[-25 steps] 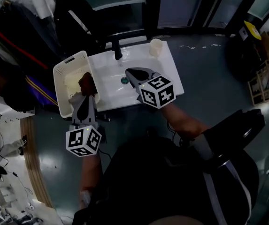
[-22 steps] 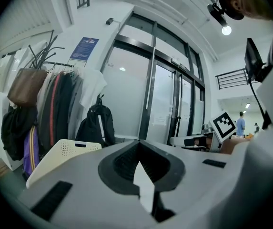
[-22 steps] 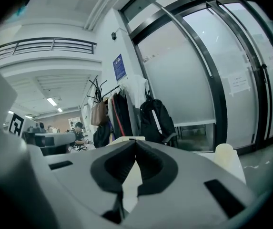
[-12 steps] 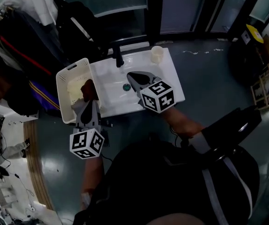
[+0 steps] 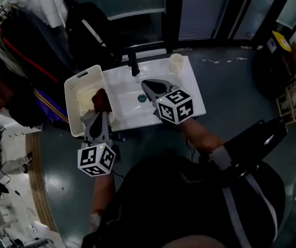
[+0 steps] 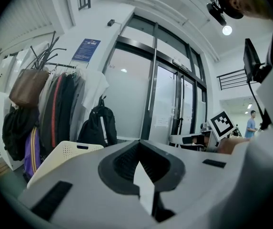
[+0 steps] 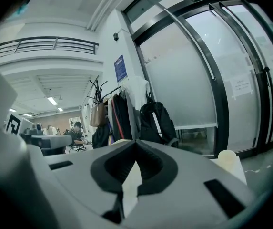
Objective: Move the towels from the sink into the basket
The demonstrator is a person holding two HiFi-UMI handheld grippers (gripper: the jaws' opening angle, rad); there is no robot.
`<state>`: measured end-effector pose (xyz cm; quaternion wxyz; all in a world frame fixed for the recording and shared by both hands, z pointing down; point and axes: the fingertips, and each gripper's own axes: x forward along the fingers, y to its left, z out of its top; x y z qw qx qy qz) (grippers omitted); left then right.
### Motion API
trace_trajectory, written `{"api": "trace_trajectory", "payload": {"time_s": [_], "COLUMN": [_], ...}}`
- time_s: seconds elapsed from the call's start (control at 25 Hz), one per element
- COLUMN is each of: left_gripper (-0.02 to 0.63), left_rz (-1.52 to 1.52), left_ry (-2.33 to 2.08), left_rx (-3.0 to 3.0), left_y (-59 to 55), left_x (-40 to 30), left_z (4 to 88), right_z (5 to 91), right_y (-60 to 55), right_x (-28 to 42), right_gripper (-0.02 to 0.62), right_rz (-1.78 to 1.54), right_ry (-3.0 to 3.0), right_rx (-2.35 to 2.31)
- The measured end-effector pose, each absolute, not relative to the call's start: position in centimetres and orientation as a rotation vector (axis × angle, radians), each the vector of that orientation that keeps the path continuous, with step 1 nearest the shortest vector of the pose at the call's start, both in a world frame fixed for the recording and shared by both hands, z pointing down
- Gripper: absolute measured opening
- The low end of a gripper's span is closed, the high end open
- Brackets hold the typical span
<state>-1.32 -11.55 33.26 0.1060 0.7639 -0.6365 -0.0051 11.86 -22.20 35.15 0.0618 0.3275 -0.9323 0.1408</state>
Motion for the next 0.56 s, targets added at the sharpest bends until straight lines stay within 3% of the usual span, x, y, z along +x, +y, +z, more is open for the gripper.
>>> {"api": "trace_trajectory", "payload": {"time_s": [0.56], "left_gripper": [0.003], "left_rz": [-0.048], "left_ry": [-1.881], "left_rx": [2.234], "left_y": [-11.8], "left_x": [-2.9], "left_z": [33.2], "right_z": [34.4], "right_y": [-23.0], "right_x": [10.7], "right_gripper": [0.008], "right_rz": [0.418], "right_ry": [-2.828], "right_rx": [1.008]}}
